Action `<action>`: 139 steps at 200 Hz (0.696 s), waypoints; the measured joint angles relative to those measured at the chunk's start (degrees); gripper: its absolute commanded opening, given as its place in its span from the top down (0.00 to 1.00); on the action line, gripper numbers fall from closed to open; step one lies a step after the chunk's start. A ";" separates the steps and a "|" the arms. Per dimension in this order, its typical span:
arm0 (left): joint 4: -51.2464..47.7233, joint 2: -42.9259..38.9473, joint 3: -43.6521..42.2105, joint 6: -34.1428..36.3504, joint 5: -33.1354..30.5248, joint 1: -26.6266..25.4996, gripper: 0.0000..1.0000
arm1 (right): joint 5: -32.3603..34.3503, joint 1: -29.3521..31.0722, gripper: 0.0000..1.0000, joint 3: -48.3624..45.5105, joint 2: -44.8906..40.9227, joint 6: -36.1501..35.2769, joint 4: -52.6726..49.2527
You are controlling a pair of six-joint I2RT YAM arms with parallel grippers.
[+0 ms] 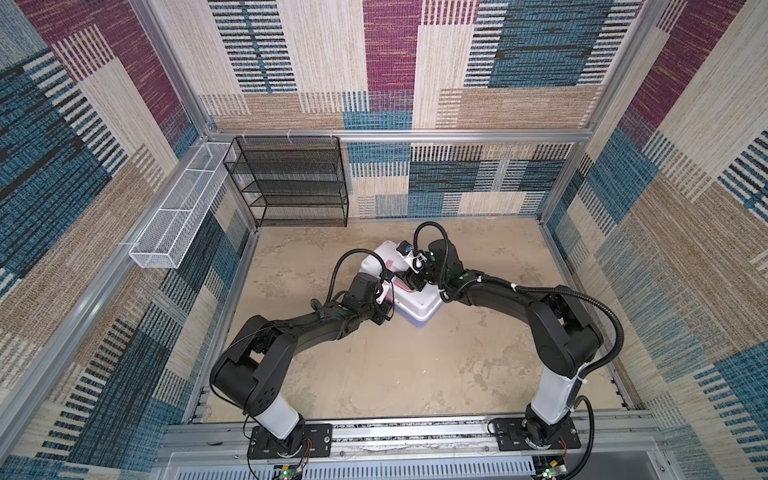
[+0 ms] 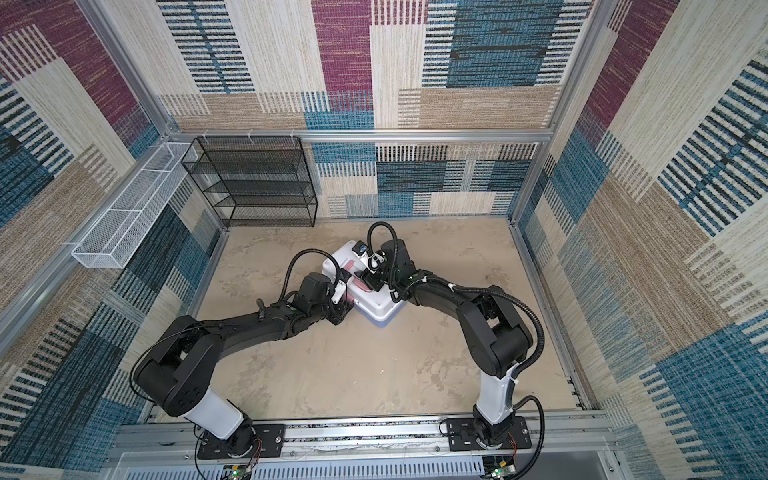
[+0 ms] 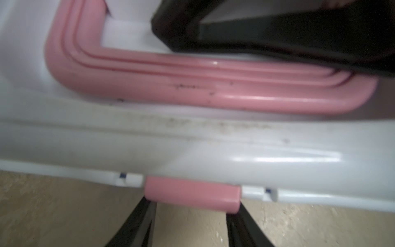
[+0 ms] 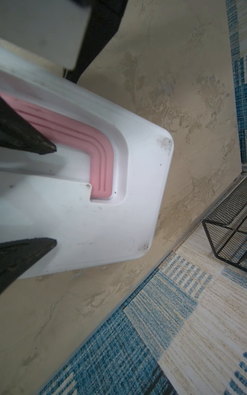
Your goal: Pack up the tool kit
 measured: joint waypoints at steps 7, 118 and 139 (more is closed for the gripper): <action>0.02 0.26 0.22 0.17 0.00 0.07 0.51 | 0.02 -0.02 0.36 0.00 -0.02 0.13 0.00; 1.38 -1.20 -1.53 0.17 0.94 0.57 0.51 | 0.00 -0.07 0.36 -0.74 -0.28 0.44 0.83; 1.73 -1.05 -1.57 0.17 1.31 0.72 0.51 | 0.00 -0.07 0.36 -0.74 -0.28 0.52 0.83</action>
